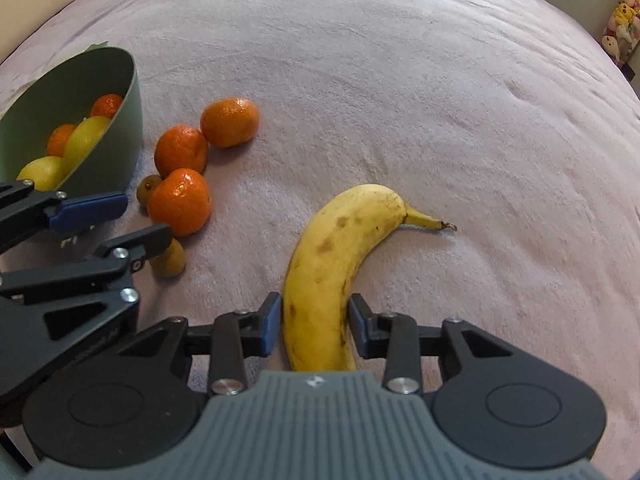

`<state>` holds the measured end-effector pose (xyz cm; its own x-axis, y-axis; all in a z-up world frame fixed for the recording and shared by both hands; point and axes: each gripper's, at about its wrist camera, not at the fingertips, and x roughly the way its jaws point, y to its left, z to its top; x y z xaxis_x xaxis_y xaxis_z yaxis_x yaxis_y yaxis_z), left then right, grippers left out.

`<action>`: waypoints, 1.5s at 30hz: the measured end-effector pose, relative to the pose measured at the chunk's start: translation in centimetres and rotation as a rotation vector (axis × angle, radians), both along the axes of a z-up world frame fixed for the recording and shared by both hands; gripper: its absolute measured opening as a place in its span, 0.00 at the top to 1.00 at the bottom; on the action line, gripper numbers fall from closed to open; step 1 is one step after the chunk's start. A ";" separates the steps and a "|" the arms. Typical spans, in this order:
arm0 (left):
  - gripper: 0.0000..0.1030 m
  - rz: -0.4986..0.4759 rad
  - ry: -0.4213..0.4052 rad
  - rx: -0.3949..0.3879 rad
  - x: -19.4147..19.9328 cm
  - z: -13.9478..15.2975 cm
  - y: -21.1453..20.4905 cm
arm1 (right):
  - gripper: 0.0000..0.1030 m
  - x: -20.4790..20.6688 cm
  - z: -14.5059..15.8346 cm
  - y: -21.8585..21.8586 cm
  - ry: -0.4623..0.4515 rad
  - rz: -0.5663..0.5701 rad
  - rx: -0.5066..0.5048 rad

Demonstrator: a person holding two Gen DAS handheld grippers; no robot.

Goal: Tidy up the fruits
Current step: 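Close the right tool on the banana while the left tool reaches the mandarin, then close the left tool on the mandarin and lift it, then carry the mandarin with the left tool while the right tool carries the banana toward the colander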

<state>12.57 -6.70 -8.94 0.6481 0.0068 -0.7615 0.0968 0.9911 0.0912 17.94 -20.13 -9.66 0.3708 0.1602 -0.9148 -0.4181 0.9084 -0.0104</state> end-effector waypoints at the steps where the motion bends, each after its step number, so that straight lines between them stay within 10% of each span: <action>1: 0.55 -0.004 -0.001 0.004 0.2 -0.1 -0.2 | 0.67 -0.1 -0.1 -0.1 -0.001 0.006 -0.002; 14: 0.53 -0.094 0.024 0.128 2.1 -0.9 -1.9 | 0.63 -0.1 -0.5 0.4 -0.042 0.066 -0.021; 29: 0.64 -0.099 -0.028 0.007 0.9 1.7 -1.0 | 0.67 -0.7 0.7 1.0 -0.037 0.082 -0.092; 45: 0.64 -0.161 0.203 -0.086 -4.5 1.5 1.5 | 0.67 -6.8 0.9 1.3 0.062 0.127 -0.085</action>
<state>8.11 -5.24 -7.46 0.4697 -0.1543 -0.8692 0.2610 0.9649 -0.0302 11.10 -18.87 -8.78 0.2946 0.1229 -0.9477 -0.5315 0.8452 -0.0556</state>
